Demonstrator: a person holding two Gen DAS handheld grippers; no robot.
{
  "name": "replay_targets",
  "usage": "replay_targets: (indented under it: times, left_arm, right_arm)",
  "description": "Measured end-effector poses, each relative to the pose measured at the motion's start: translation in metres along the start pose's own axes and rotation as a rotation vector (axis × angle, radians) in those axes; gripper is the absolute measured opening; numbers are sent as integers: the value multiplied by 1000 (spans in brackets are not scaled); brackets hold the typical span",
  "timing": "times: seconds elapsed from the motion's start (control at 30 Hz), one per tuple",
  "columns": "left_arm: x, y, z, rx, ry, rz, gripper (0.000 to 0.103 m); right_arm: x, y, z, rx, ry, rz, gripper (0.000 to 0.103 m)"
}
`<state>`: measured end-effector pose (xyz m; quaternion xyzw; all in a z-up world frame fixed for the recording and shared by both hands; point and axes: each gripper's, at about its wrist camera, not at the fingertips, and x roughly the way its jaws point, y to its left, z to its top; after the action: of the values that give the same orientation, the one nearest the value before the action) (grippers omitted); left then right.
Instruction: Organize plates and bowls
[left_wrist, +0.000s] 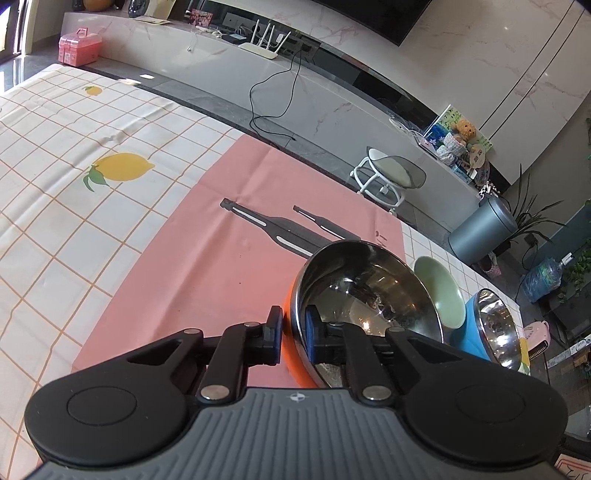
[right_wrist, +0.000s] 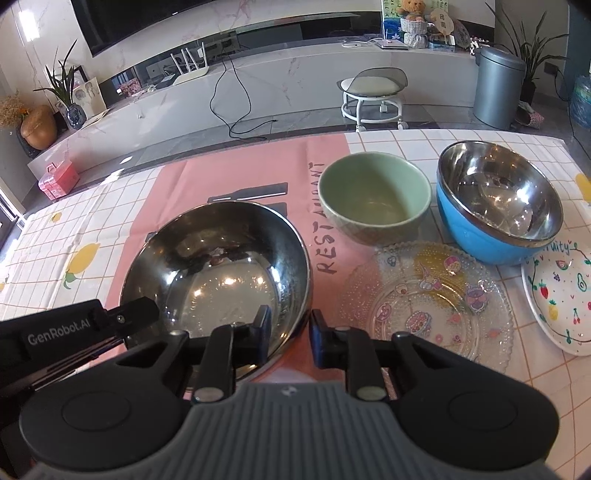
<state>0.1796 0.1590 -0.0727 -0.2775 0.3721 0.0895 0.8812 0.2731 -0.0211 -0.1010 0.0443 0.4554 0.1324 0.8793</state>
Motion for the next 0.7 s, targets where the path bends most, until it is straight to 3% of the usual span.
replay_targets:
  times: [0.23,0.43,0.7]
  left_arm:
    - [-36,-7,-16,14,3,-23,13]
    - [-69,-17,-38,47,-2,-52,14]
    - [-93,-24,-72,63,54,-95,14]
  right_arm:
    - [-45,-5,-13,-14,-39,25,20]
    - [-82,-22,-38,29,-22,48,20]
    - [-126,-48,-74,75,-7,63,20]
